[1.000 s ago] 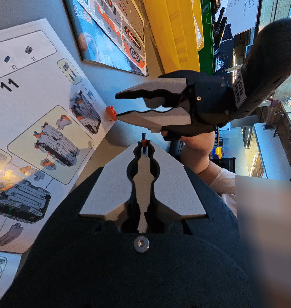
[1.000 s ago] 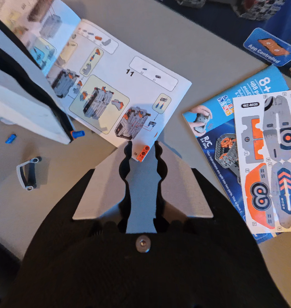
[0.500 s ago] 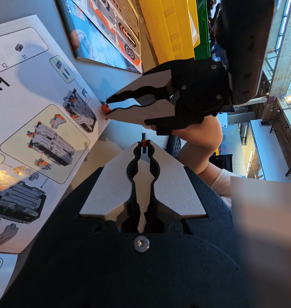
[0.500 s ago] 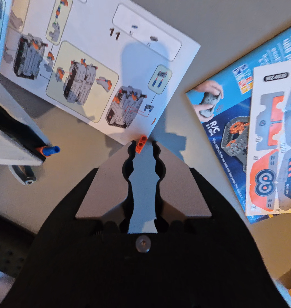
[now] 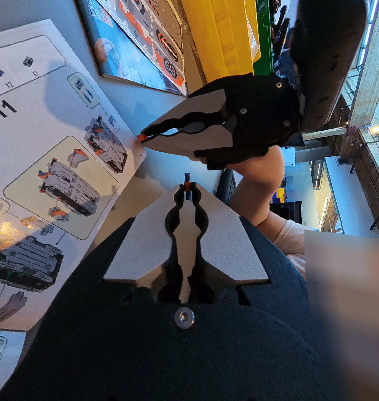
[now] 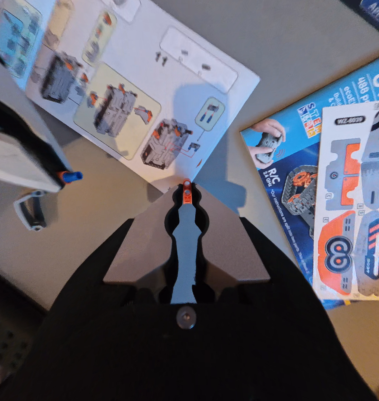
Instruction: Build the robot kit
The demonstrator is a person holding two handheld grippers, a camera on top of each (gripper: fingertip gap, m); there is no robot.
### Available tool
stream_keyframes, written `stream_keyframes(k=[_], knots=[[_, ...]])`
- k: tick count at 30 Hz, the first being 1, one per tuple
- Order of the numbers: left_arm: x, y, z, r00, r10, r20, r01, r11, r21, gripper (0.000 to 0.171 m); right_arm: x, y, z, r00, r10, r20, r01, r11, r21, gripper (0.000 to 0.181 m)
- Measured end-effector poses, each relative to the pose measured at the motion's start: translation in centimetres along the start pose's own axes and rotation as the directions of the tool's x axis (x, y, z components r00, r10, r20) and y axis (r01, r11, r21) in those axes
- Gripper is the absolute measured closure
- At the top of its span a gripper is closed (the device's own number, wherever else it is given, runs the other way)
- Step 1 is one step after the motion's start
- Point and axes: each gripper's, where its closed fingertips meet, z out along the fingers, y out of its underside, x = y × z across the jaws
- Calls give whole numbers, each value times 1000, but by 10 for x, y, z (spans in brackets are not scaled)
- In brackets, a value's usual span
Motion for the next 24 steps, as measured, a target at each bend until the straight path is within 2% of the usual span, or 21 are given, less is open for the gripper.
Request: stream_keyframes(k=[2, 5, 7, 9, 13, 17, 20, 24], knots=[[2, -1, 1, 1000, 10, -14, -10, 1000, 5, 166, -14, -17, -18, 985, -13, 174, -18, 984, 176, 175], [14, -4, 2, 996, 47, -77, -46, 999, 14, 166, -46, -35, -67, 857, -154, 492, -98, 888, 450, 175], [25, -4, 3, 989, 76, -127, -75, 997, 11, 166, -51, -34, -94, 756, -214, 619, -209, 817, 538, 175], [36, -1, 4, 977, 110, -181, -112, 994, -1, 166, -55, -22, -105, 665, -256, 701, -257, 803, 537, 175], [60, 10, 9, 941, 135, -310, -158, 986, -49, 166, -61, -7, -113, 538, -312, 783, -310, 791, 528, 175], [80, 20, 14, 909, 113, -400, -163, 982, -92, 167, -68, -7, -123, 428, -343, 836, -368, 779, 508, 175], [85, 23, 16, 904, 108, -414, -166, 980, -106, 167, -76, -3, -126, 384, -382, 841, -343, 786, 514, 175], [87, 24, 15, 903, 97, -418, -158, 981, -115, 167, -79, 0, -129, 384, -433, 816, -304, 775, 554, 175]])
